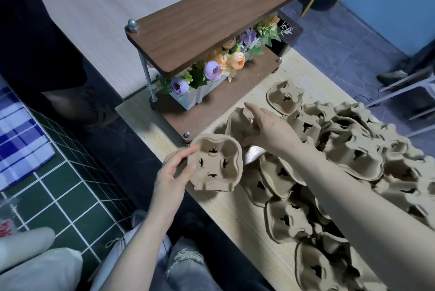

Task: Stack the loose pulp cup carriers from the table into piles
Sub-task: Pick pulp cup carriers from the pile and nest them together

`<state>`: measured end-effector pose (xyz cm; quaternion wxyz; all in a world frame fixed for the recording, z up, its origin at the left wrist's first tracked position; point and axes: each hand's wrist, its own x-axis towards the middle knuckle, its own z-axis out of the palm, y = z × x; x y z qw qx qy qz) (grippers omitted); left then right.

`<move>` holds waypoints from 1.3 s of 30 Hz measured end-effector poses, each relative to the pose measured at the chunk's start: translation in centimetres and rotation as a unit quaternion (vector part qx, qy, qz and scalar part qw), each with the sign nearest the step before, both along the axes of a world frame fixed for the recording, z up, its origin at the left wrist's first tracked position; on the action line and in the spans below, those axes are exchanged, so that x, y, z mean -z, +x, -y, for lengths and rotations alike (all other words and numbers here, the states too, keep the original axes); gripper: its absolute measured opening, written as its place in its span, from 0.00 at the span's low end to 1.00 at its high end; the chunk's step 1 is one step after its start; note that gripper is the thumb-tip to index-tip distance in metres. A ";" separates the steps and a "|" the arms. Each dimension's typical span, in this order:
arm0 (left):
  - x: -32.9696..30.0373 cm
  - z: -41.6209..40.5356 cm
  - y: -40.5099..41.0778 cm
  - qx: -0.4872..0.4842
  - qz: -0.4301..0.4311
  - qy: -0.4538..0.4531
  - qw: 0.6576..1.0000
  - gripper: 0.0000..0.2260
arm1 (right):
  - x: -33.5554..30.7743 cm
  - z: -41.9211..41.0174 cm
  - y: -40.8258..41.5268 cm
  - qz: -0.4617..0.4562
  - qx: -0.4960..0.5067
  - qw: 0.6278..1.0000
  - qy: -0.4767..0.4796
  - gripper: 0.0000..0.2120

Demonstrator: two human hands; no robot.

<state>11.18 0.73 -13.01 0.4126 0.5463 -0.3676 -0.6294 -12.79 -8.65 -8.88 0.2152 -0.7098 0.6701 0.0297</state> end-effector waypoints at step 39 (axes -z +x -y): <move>-0.9 0.7 0.9 -0.003 -0.016 0.063 0.998 0.27 | -1.6 -12.9 3.4 0.268 -0.019 0.903 -0.336 0.06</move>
